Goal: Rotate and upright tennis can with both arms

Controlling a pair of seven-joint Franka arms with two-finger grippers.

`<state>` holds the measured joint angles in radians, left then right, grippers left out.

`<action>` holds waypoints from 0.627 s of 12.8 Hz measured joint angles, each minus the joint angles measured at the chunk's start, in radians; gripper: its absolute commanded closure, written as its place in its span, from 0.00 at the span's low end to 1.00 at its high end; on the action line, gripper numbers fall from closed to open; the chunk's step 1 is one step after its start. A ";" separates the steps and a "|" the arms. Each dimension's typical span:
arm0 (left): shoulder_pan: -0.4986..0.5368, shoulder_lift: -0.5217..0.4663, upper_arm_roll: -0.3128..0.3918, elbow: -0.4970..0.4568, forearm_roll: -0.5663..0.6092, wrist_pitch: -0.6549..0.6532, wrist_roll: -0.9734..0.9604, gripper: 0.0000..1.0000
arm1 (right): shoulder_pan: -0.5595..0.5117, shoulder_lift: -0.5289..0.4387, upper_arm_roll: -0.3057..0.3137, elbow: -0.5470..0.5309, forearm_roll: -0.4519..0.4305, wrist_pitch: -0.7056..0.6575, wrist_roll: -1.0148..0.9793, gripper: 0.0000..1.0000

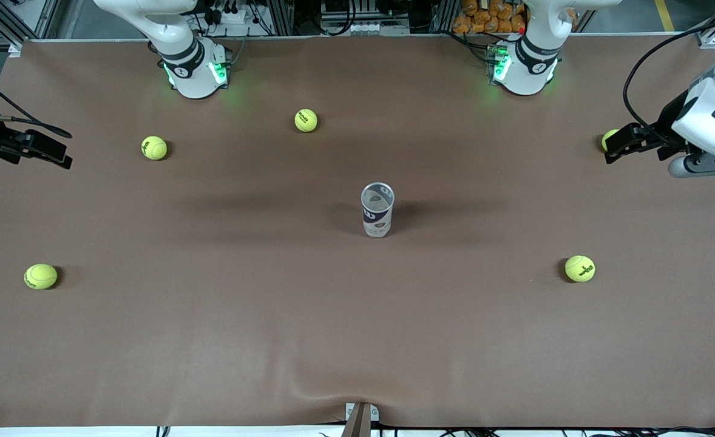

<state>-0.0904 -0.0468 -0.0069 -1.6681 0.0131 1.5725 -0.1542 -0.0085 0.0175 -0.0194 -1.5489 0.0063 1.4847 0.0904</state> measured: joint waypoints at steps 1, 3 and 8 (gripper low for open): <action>0.000 -0.006 -0.005 0.001 0.022 0.000 0.001 0.00 | 0.000 0.000 -0.001 0.000 0.000 -0.001 0.000 0.00; 0.000 -0.023 -0.024 0.004 0.046 0.001 0.001 0.00 | 0.000 0.000 -0.004 0.001 0.000 -0.001 0.000 0.00; 0.003 -0.038 -0.027 0.022 0.048 0.007 0.032 0.00 | 0.000 0.000 -0.008 0.013 0.000 -0.001 0.000 0.00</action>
<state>-0.0874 -0.0849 -0.0338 -1.6462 0.0616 1.5799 -0.1226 -0.0087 0.0175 -0.0278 -1.5360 0.0062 1.4832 0.0904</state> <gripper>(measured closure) 0.000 0.000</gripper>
